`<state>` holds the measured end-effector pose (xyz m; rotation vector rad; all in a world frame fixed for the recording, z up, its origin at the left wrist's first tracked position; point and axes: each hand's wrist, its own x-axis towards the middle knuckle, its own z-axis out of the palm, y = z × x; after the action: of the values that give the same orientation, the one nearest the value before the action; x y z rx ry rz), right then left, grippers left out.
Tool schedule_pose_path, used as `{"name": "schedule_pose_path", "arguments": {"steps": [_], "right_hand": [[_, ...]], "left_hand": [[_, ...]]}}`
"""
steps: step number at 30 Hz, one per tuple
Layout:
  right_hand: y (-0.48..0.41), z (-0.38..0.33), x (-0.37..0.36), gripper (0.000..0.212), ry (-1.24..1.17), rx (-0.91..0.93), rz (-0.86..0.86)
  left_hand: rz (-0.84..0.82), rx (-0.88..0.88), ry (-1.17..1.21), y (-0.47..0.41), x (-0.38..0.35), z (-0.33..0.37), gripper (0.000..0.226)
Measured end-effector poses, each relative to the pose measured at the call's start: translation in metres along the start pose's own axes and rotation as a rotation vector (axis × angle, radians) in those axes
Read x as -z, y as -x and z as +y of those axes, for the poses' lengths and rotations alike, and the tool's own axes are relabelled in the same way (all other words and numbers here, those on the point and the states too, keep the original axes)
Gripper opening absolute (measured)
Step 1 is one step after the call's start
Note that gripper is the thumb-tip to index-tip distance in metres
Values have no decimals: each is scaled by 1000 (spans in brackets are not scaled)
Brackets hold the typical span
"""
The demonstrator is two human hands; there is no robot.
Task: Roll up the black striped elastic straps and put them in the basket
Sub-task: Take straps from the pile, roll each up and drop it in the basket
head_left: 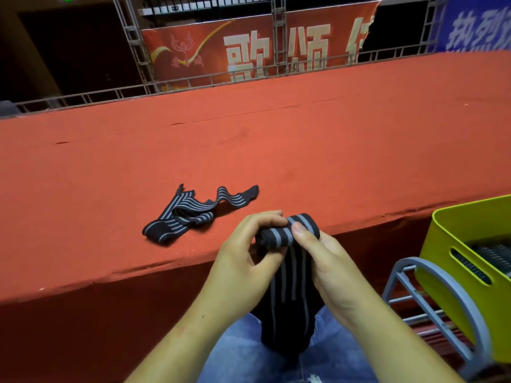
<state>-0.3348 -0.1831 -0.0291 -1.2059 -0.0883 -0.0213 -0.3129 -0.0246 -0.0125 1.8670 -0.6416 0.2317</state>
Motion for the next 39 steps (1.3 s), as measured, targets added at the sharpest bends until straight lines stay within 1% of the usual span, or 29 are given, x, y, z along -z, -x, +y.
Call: {"name": "schedule_pose_path", "arguments": {"steps": [4,7,9,13,21,25,28,32,35,39], "right_hand": [[-1,-1,3,34,14,-4,3],[0,-1,4,30,50,13,-2],[1,1,5,29,85,32,-3],[1,3,6,23,164,72,6],[-1,2,7,20,306,41,14],[-1,3,8,19,367,116,43],[-1,3,8,20,372,189,77],[-1,5,8,23,330,213,108],[-2,7,8,32,259,152,125],[-1,6,9,49,211,-4,59]], "left_hand": [[-90,102,13,3,3,2,51],[-91,168,50,3,3,2,55],[-72,187,59,2,2,3,51],[-19,200,88,1,1,3,34],[33,182,34,1,1,0,33],[25,193,28,2,1,0,33],[9,185,25,1,0,2,31],[16,161,26,-1,0,4,27],[28,147,38,-3,0,5,26],[65,130,19,-3,1,3,26]]}}
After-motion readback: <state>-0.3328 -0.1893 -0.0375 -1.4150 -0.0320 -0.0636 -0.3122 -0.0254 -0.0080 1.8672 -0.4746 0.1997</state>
